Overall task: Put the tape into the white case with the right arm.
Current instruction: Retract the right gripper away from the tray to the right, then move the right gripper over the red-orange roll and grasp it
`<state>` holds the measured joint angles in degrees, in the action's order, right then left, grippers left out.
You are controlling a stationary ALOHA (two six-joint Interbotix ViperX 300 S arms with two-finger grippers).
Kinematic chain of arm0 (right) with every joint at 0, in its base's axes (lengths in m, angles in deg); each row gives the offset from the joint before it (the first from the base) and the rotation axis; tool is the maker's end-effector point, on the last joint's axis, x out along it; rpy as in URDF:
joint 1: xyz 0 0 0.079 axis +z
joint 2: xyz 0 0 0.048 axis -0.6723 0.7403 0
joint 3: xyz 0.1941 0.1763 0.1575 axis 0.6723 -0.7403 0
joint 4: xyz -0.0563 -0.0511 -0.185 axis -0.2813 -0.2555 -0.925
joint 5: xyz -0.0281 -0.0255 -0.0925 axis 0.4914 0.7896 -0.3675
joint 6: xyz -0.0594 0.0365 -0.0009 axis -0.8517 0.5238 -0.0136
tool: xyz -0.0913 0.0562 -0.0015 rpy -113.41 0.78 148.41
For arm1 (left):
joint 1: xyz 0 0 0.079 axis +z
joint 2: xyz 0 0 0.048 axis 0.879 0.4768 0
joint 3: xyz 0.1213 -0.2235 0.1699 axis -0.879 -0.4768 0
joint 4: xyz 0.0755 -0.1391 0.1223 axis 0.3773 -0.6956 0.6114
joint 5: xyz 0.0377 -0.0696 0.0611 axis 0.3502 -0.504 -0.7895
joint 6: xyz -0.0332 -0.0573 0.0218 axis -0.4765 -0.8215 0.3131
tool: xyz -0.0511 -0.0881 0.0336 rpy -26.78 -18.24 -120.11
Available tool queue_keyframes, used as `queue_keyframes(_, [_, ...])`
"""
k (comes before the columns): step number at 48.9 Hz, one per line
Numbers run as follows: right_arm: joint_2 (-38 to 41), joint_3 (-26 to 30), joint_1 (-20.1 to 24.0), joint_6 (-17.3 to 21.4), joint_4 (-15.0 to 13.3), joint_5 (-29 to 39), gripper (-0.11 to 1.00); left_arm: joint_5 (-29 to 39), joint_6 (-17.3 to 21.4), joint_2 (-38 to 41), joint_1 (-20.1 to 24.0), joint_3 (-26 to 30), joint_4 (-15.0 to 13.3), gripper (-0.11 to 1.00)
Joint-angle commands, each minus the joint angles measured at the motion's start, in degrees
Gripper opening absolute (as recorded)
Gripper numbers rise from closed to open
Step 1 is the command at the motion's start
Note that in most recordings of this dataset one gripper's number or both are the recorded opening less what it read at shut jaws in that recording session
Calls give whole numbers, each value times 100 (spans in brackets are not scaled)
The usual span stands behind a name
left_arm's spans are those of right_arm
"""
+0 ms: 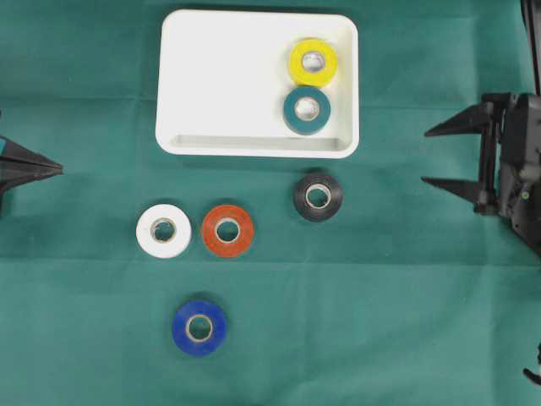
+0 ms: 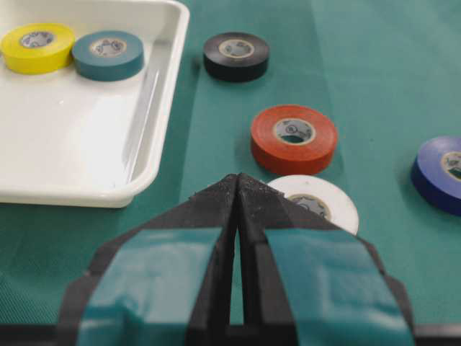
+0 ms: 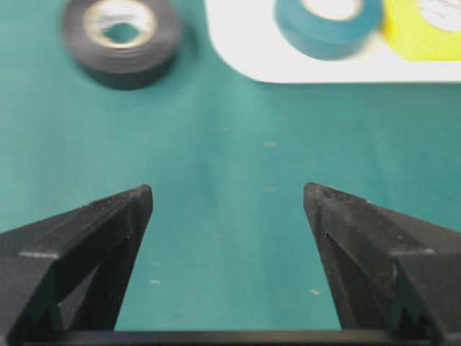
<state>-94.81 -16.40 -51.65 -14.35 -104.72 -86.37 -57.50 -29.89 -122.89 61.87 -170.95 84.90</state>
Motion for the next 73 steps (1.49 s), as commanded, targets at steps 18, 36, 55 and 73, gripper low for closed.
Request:
queue_keyframes(18, [-334,-88,457,0,-9,-53,52,-26,0,44,9,70,-9,0])
queue_keyframes(36, [650,448,853,-53,-18,-229,52,-26,0,44,9,62,-9,0])
queue_keyframes(55, [2329,1608,1134,-70,-18,-290,52,-26,0,44,9,62,-9,0])
queue_keyframes(73, [3744,2795,1257,-70,-9,-290,52,-35,0,44,9,62,-9,0])
